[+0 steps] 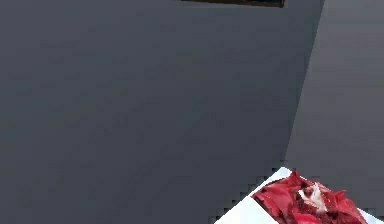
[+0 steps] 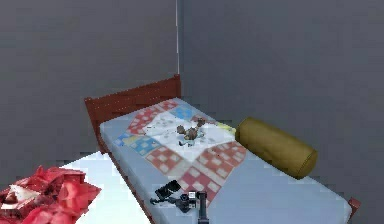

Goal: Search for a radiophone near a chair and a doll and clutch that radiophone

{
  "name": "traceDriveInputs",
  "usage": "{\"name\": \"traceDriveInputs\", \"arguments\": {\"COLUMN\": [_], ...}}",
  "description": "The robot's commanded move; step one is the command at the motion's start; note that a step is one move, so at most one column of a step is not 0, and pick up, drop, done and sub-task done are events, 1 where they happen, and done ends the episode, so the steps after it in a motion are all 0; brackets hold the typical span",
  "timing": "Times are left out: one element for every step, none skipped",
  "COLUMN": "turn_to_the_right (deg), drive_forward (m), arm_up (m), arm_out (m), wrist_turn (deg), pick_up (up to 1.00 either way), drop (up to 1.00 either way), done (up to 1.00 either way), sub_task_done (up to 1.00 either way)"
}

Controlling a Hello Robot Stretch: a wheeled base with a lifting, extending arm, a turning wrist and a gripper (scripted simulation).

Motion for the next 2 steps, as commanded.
{"name": "traceDriveInputs", "arguments": {"turn_to_the_right": [0.0,0.0], "drive_forward": [0.00,0.00], "arm_up": [0.10,0.00], "arm_out": [0.00,0.00], "wrist_turn": [0.0,0.0], "pick_up": [0.00,0.00], "drop": [0.00,0.00], "done": [0.00,1.00], "sub_task_done": [0.00,0.00]}}
